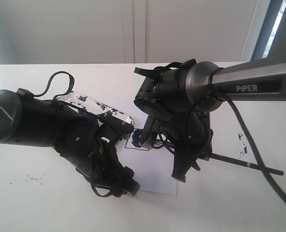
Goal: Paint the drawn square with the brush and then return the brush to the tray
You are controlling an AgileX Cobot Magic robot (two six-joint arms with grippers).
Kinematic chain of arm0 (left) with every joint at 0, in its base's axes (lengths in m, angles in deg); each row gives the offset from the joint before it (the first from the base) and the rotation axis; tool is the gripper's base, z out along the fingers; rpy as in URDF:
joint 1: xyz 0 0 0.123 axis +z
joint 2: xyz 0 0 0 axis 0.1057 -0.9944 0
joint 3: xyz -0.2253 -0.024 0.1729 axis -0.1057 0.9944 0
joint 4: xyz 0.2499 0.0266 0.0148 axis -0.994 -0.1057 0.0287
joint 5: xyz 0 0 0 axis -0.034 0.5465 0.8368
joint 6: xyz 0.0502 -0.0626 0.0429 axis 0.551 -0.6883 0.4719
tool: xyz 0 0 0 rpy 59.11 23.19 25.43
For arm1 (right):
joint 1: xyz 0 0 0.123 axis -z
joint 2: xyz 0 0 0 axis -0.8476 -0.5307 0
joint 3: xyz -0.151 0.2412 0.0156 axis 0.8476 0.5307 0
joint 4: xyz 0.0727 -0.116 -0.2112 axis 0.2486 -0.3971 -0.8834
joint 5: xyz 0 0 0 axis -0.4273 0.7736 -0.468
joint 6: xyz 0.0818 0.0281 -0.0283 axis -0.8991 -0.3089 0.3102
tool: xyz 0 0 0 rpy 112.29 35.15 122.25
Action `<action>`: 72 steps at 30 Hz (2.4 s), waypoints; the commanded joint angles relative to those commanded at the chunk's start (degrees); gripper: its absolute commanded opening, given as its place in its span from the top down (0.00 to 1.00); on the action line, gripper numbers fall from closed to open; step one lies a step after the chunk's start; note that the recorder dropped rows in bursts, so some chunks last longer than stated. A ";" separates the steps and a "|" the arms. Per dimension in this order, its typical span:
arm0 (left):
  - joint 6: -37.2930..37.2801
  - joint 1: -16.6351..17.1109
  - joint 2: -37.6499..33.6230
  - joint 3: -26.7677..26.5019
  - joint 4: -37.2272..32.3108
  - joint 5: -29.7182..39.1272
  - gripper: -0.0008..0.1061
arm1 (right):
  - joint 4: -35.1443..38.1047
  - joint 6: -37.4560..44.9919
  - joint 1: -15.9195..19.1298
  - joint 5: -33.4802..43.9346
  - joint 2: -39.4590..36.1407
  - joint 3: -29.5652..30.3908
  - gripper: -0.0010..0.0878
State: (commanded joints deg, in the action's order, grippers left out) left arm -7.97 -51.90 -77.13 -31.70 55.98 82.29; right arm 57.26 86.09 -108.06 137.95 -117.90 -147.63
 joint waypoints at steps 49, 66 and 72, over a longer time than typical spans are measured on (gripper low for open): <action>0.00 0.00 0.00 0.00 0.00 0.84 0.29 | -1.51 0.86 1.54 0.00 0.53 0.00 0.99; 0.56 0.00 3.63 0.00 -1.12 -4.69 0.29 | -1.77 -0.16 2.13 -1.69 -1.28 0.00 0.99; -0.20 1.89 5.27 3.46 -1.75 -6.49 0.29 | -1.14 -0.60 2.13 -0.79 -0.58 0.00 0.99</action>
State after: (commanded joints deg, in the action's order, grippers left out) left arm -8.17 -50.01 -71.86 -28.24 54.23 75.80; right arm 56.12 85.49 -105.93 137.16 -118.47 -147.63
